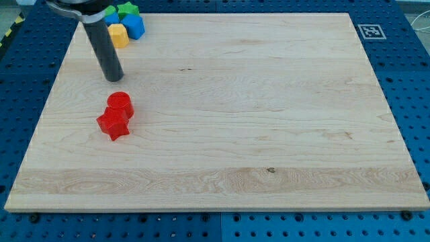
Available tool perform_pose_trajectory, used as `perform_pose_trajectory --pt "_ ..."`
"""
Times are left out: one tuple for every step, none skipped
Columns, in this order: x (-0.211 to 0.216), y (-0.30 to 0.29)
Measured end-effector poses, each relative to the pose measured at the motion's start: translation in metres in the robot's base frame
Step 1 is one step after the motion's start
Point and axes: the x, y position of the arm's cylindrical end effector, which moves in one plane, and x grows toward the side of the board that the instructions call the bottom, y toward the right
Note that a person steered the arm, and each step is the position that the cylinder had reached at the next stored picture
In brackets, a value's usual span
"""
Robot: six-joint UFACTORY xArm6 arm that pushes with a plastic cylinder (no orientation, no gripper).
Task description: Move your arm towards the red star
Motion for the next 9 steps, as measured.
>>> perform_pose_trajectory --pt "0.008 0.033" --pt "0.017 0.052" --pt "0.039 0.065" --pt "0.067 0.076" --pt "0.090 0.081" --pt "0.108 0.081" --pt "0.117 0.081" --pt "0.117 0.079" --pt "0.117 0.071"
